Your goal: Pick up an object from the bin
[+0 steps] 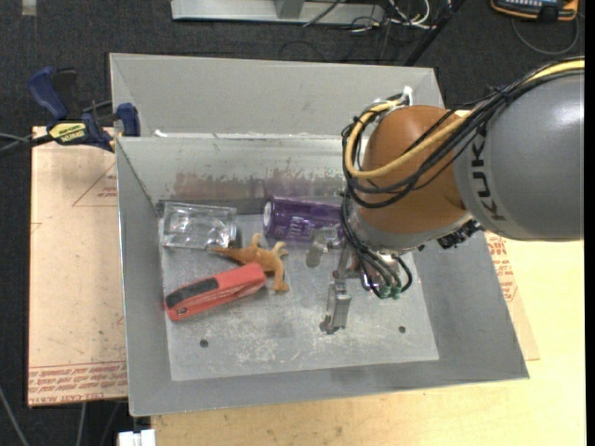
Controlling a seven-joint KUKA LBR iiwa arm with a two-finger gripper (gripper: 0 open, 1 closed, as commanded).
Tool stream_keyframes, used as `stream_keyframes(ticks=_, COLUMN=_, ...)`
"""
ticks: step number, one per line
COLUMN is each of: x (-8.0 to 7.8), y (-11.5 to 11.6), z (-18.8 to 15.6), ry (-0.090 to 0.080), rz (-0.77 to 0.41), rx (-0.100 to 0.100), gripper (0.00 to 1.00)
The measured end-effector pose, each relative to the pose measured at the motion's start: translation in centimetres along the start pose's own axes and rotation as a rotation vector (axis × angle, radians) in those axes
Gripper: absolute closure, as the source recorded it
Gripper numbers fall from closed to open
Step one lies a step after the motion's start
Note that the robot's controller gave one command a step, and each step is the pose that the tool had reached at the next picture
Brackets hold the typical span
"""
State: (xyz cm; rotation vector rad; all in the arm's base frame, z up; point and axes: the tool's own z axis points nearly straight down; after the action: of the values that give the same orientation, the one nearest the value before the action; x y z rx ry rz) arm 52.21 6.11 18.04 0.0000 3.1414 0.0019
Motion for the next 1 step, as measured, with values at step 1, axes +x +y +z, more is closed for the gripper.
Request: stream_keyframes(ticks=1, x=-2.05, y=2.70, z=3.71, ry=-0.003, rz=-0.107, rx=0.000, gripper=0.00)
